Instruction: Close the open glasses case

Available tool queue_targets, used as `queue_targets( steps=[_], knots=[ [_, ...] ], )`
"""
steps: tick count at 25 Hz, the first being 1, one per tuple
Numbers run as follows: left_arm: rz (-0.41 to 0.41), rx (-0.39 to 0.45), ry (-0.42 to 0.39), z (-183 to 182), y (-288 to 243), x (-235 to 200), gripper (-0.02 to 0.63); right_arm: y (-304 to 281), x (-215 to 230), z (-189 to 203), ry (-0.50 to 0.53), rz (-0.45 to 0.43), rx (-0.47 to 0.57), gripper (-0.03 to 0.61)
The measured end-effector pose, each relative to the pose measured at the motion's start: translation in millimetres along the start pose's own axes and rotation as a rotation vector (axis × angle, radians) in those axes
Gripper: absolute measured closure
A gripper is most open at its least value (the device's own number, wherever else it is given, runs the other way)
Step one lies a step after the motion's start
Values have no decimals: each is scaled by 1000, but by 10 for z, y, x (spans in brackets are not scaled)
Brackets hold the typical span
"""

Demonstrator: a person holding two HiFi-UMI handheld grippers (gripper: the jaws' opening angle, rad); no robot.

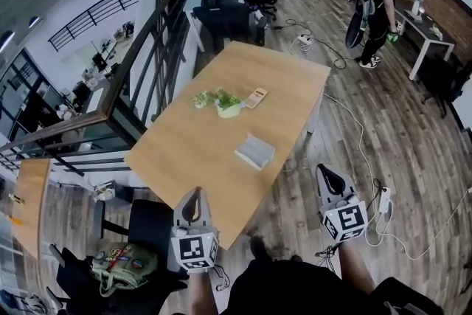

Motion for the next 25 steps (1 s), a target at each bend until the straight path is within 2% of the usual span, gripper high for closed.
queue_targets(
  steps=[11,17,25],
  knots=[
    [60,-13,14,88,-573,-616,614,-799,-291,-94,18,1,-18,564],
    [59,-15,30,184,-714,-911,614,-1142,-489,-105,28,-15,-41,565],
    [43,-36,59,367,-842,-1047,614,-1489,-641,-121,71,-68,-68,563]
  ],
)
Point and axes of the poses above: the fingertips, and each gripper's own axes: y backward along the fingers, x to its right, z out of its underside, the point moved 8 cm from there along y, backward along the fingers, and after that the axes turned 4 degrees about -x, right-handed, at the moved point
